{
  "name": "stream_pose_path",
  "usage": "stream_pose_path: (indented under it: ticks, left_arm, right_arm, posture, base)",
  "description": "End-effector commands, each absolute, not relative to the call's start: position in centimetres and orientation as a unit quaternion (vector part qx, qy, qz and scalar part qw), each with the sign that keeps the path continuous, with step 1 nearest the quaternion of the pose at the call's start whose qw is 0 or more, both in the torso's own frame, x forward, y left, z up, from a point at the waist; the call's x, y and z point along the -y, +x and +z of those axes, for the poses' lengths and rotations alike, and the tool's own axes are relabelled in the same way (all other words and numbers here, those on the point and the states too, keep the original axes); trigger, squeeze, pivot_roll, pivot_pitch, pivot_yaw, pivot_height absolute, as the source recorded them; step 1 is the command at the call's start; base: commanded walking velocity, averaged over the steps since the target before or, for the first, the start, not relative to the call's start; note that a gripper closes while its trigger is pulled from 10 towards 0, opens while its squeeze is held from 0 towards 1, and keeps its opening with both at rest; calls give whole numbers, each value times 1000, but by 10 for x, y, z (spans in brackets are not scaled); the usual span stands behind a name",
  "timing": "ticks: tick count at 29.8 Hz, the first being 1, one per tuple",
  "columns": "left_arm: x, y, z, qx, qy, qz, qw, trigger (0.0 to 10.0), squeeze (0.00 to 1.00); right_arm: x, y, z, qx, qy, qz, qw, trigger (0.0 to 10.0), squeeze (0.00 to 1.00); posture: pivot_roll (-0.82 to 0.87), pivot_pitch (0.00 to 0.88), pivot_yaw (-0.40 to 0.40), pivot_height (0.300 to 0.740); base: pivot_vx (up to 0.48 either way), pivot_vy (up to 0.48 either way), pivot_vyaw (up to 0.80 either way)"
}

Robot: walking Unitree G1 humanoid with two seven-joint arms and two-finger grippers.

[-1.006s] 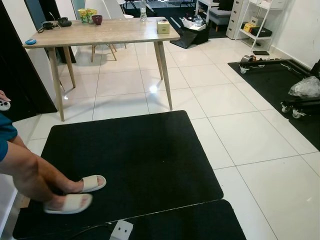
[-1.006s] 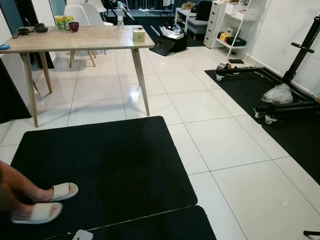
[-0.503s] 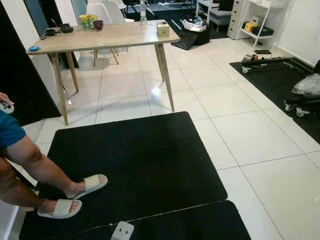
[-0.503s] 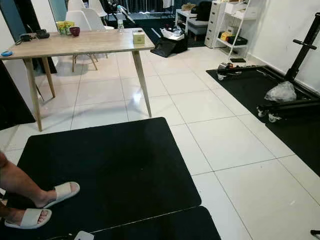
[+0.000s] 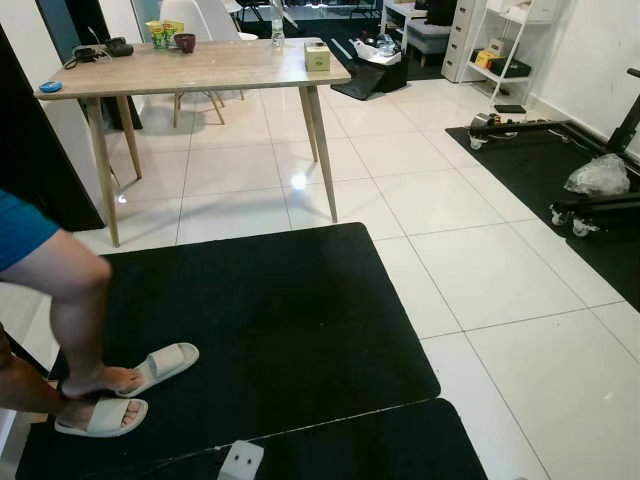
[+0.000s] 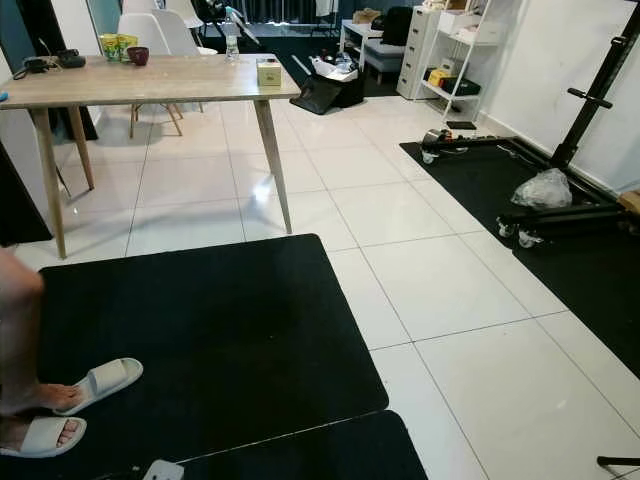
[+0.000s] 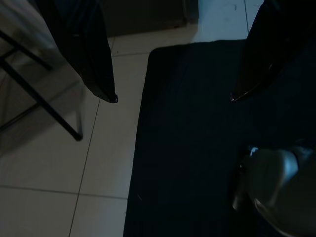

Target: Restocking fridge

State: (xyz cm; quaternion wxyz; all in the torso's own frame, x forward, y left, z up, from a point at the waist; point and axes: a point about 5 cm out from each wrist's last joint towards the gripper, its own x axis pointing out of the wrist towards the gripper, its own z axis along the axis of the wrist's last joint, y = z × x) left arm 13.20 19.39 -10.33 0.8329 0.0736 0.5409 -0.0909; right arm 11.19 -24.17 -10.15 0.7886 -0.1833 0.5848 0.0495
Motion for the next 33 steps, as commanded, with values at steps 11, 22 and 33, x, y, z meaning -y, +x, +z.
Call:
stream_pose_path:
  ticks: [11, 22, 33]
  left_arm:
    - [-215, 124, -103, -552, 64, -44, 830, 10000, 0]
    - [-211, 125, -104, -559, 64, -50, 825, 10000, 0]
    - [-198, 158, -94, -528, 81, -73, 842, 10000, 0]
  right_arm:
    - [230, 118, -103, -581, -190, 70, 788, 10000, 0]
    - [236, 120, -101, -578, -190, 60, 792, 10000, 0]
    - [246, 108, -102, -589, -193, 47, 783, 10000, 0]
  posture:
    - [69, 0, -50, 740]
    - [13, 0, -41, 740]
    - [-17, 0, -28, 740]
  base:
    - [0, 0, 0]
    - [0, 0, 0]
    - [0, 0, 0]
